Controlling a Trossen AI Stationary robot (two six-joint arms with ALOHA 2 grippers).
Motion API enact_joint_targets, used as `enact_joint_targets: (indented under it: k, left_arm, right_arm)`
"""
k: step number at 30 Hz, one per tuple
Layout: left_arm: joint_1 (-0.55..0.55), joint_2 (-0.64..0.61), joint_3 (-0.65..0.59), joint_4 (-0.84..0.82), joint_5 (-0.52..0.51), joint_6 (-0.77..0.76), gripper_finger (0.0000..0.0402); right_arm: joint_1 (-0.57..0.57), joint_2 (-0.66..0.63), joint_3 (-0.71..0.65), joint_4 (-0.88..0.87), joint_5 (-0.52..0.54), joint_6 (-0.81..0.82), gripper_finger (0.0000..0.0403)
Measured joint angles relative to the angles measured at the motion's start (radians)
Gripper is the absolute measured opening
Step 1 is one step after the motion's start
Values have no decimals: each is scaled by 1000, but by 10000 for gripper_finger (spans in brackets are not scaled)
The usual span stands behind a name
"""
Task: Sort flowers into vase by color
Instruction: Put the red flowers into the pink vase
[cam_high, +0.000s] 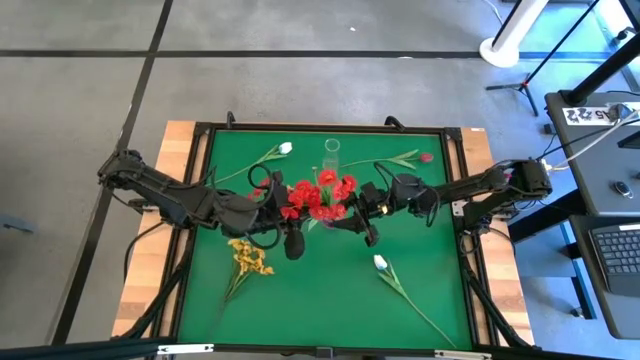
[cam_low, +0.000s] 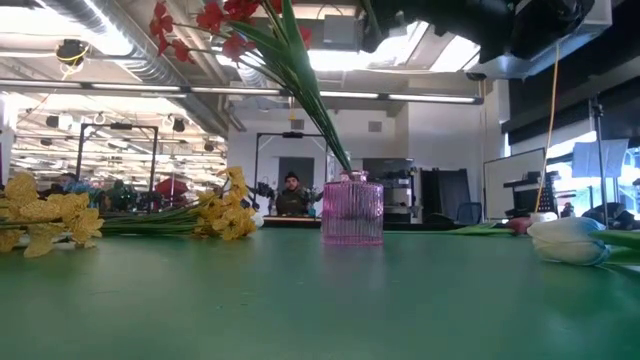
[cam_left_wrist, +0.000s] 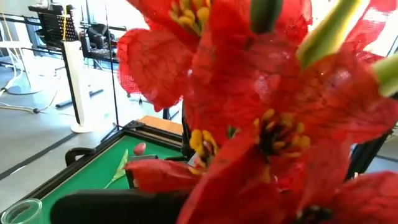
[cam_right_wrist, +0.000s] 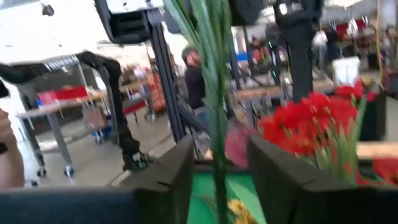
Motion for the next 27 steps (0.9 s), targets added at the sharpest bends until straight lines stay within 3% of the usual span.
enact_joint_targets:
  k: [9,19,27]
  left_arm:
    - [4,0,0,-125,19,-76,2]
    - [59,0,0,-101,126,-85,2]
    - [83,0,0,-107,168,-99,2]
  right_arm:
    - [0,-126,1,-210,48,-29,216]
    - [0,-127,3,-250,94,-26,214]
    - [0,-127,70,-378,120,-16,214]
